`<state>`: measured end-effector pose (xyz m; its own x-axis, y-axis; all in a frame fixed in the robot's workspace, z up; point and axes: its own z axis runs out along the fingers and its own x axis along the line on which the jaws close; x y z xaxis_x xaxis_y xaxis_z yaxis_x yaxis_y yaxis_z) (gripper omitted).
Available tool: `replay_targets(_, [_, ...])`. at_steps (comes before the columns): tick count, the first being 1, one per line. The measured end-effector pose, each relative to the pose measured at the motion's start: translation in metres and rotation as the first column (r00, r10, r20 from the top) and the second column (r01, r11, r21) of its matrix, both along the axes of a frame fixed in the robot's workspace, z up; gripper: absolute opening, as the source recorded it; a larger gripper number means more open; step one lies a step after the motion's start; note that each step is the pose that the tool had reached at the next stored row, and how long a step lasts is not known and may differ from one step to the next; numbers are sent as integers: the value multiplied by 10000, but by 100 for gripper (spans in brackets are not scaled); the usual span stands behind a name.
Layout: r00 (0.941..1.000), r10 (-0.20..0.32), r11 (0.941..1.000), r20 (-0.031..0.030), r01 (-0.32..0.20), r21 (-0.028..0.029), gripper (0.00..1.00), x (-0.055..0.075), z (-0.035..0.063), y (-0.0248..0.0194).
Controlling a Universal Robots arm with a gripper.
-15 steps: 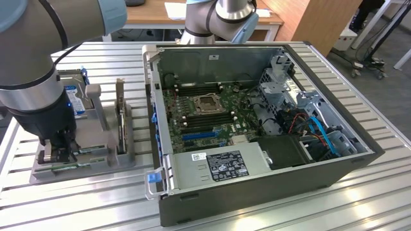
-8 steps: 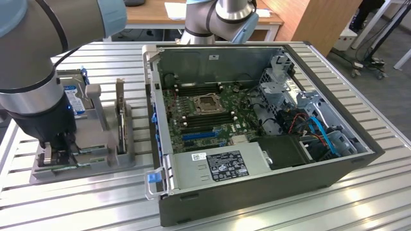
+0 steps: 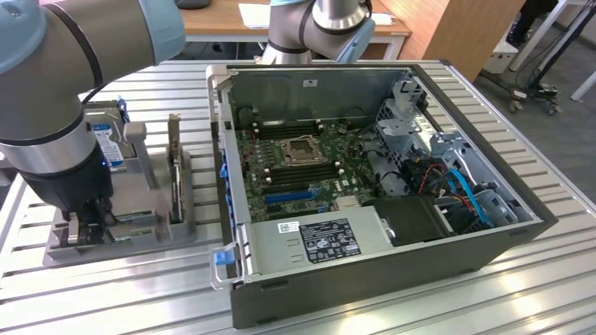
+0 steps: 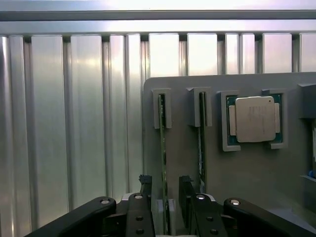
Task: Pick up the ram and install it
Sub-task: 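Pick up the ram and move it above insertion slot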
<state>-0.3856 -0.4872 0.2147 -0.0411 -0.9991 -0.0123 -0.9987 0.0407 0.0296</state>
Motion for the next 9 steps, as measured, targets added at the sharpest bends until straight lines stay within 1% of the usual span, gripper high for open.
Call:
replay_targets(3, [10000,8,10000,-1,-8,-1,36,0,-24,-1])
replay_targets(9, [10000,14,10000,0,-14,0,36,0,-31,-1])
